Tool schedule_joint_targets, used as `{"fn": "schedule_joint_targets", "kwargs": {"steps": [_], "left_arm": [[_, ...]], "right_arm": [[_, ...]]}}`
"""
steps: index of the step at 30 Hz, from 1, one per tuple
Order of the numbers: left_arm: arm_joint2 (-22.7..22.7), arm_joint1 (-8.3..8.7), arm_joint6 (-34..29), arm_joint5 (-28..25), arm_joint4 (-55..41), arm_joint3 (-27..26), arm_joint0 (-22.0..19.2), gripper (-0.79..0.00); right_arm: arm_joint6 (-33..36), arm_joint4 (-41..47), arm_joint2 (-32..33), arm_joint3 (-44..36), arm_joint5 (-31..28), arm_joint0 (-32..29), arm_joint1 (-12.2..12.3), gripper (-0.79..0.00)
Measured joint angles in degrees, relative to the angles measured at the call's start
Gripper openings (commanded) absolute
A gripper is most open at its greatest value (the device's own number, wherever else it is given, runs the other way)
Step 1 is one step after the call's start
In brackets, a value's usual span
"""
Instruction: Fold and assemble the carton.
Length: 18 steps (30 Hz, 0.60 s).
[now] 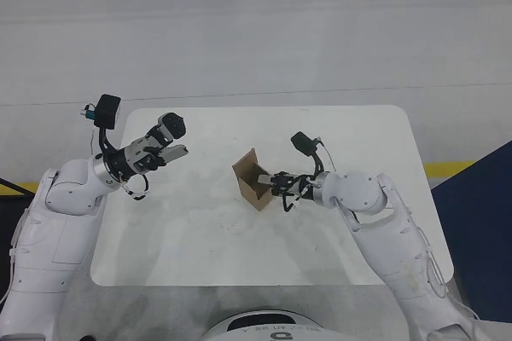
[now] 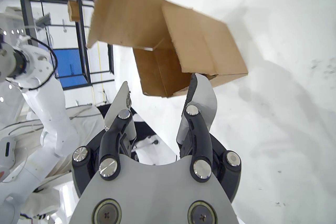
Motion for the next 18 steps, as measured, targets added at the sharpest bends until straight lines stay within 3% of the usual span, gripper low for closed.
{"fn": "schedule_joint_targets", "kwargs": {"steps": [9,12,18], "left_arm": [[0.0,0.0,0.0,0.0,0.0,0.0,0.0,0.0],[0.0,0.0,0.0,0.0,0.0,0.0,0.0,0.0],[0.0,0.0,0.0,0.0,0.0,0.0,0.0,0.0]], "right_arm": [[-5.4,2.2,5.2,1.3,-2.5,-0.3,0.7,-0.422],[-4.8,-3.3,1.6,4.5,-3.1,1.4,0.8,-0.332],[-1.1,-8.7,-4.8,9.6,-4.8,5.0,0.5,-0.363]]}}
